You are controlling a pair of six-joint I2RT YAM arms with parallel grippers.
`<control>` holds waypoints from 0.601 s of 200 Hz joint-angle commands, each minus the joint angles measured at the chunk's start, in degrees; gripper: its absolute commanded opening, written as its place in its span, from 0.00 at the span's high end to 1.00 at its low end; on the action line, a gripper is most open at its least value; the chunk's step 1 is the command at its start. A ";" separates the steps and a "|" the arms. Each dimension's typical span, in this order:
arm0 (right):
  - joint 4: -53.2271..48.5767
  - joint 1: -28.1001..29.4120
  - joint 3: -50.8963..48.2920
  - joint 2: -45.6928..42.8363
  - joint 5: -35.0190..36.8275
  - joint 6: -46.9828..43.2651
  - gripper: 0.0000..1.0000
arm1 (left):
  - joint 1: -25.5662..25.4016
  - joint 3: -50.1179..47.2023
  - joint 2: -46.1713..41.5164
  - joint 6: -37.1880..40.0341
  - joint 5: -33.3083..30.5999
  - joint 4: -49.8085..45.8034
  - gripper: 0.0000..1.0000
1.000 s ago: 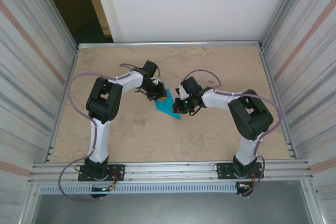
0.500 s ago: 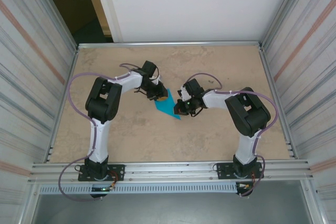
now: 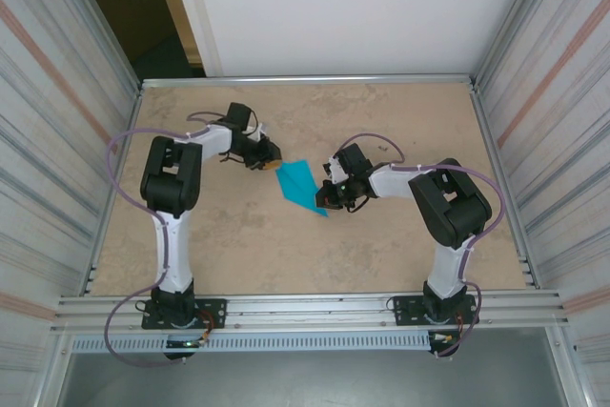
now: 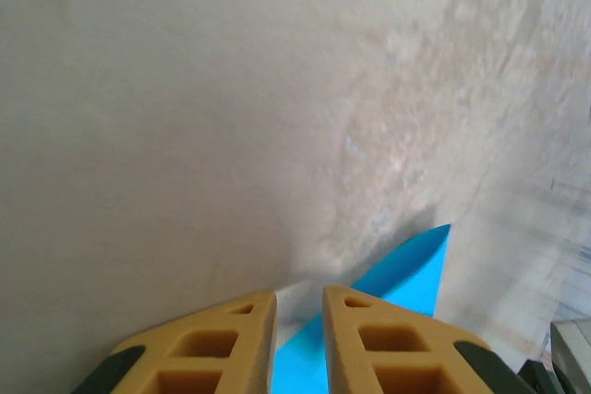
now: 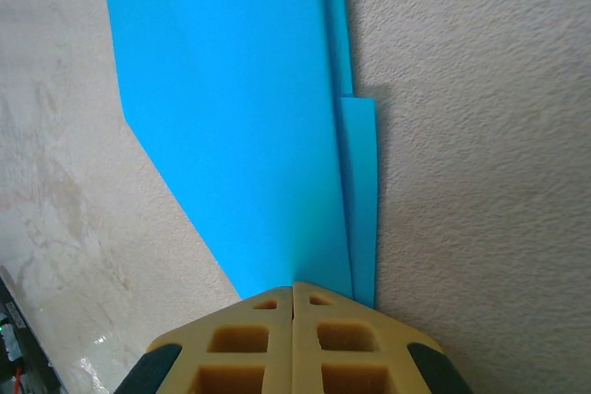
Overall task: Fold a paper plane with a square sheet of paper (pick it up from the middle)
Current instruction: Fourth fold the wing at the center of the table.
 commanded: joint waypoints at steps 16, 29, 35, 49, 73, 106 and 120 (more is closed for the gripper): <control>-5.85 -0.48 -1.91 -0.40 2.11 2.23 0.95 | 0.75 1.30 -3.04 2.10 -3.89 -0.37 0.77; -3.34 -0.48 -1.29 -2.93 0.62 3.63 0.92 | 0.75 -0.75 -7.53 0.41 -3.69 1.46 0.76; -2.12 -0.46 -0.98 -4.27 0.11 4.38 0.89 | 0.72 -2.20 -9.44 -0.50 -3.76 2.59 0.75; 0.87 -0.78 -0.54 -7.36 -0.02 6.13 0.77 | 0.60 -6.05 -13.49 -2.84 -3.93 5.51 0.70; 4.60 -2.08 -0.96 -11.08 3.05 8.08 0.63 | 0.61 -13.07 -19.69 -6.24 -4.26 9.77 0.61; 4.40 -4.56 1.26 -8.00 1.54 6.37 0.60 | 0.62 -22.35 -25.98 -10.75 -3.81 15.09 0.52; 3.19 -4.81 4.09 -4.96 -1.46 4.38 0.61 | 0.66 -25.95 -27.98 -12.66 -3.41 17.85 0.48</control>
